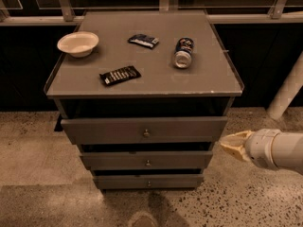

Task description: Open top drawer

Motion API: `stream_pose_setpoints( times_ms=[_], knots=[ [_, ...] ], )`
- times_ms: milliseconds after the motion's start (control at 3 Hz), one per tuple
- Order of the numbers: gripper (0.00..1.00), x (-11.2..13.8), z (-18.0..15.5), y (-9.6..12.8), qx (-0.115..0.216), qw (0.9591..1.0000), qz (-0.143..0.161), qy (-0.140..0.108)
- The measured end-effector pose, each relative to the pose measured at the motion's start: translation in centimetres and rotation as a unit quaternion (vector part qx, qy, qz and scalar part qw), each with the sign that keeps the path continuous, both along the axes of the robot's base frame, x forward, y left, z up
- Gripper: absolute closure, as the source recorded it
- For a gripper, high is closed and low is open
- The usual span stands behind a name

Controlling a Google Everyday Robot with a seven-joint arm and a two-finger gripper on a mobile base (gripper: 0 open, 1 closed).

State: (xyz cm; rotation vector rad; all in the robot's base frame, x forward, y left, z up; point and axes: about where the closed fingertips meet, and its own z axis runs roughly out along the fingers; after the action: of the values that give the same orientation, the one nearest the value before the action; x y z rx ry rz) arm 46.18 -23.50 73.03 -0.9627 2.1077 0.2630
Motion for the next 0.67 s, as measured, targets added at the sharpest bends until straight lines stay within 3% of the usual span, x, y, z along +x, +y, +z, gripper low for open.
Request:
stream_pose_setpoints(
  times_ms=[333, 667],
  knots=[
    [1.00, 7.06, -0.32, 0.62, -0.001, 0.9984, -0.013, -0.056],
    [1.00, 7.36, -0.42, 1.11, -0.003, 0.9985, -0.008, -0.054]
  ],
)
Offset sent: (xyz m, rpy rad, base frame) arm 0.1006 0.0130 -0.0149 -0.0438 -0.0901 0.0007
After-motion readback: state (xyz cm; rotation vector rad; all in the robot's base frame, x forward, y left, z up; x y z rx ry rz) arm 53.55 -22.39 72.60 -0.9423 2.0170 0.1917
